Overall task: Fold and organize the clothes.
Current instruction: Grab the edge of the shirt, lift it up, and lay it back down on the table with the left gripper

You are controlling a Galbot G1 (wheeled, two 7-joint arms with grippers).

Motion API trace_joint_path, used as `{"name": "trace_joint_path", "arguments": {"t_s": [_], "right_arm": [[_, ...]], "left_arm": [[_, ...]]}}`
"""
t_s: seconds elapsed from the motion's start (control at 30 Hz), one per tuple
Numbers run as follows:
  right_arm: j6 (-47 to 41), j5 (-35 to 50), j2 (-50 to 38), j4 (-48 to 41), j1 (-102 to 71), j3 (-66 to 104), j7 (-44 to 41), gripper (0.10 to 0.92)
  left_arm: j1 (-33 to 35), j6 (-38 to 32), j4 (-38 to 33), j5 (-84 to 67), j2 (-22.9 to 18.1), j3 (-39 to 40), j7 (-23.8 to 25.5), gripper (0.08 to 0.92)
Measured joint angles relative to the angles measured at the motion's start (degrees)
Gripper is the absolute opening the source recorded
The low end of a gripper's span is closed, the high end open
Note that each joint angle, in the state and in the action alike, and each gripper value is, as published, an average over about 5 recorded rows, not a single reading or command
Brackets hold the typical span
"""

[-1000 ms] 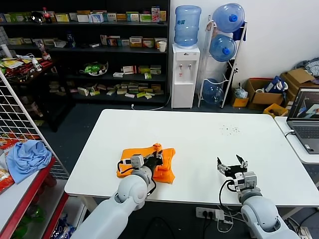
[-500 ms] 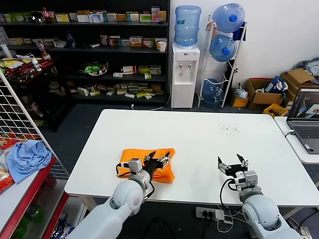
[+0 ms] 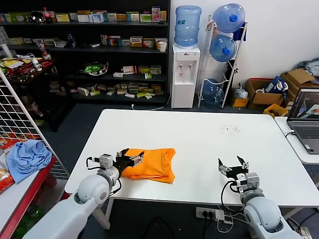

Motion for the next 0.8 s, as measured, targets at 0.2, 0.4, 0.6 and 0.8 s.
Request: {"name": "trace_joint_path", "arguments": {"t_s": [0.2, 0.4, 0.6, 0.8], "right_arm": [[-0.04, 0.92, -0.48, 0.50, -0.90, 0.61, -0.19, 0.823], [-0.12, 1.40, -0.69, 0.68, -1.23, 0.78, -0.23, 0.823], [-0.31, 1.79, -0.91, 0.84, -1.18, 0.74, -0.23, 0.823], [-0.48, 2.01, -1.09, 1.01, -1.06, 0.57, -0.23, 0.823]], "left_arm": [[-0.60, 3.15, 3.64, -1.27, 1.21, -1.59, 4.27, 0.823], [-1.23, 5.57, 6.86, -2.39, 1.23, -2.19, 7.08, 0.823], [-1.48, 6.70, 9.36, -2.54, 0.67, -2.59, 8.13, 0.823], [-1.65, 7.13, 11.01, -2.56, 0.23, -3.09, 8.65, 0.823]]}}
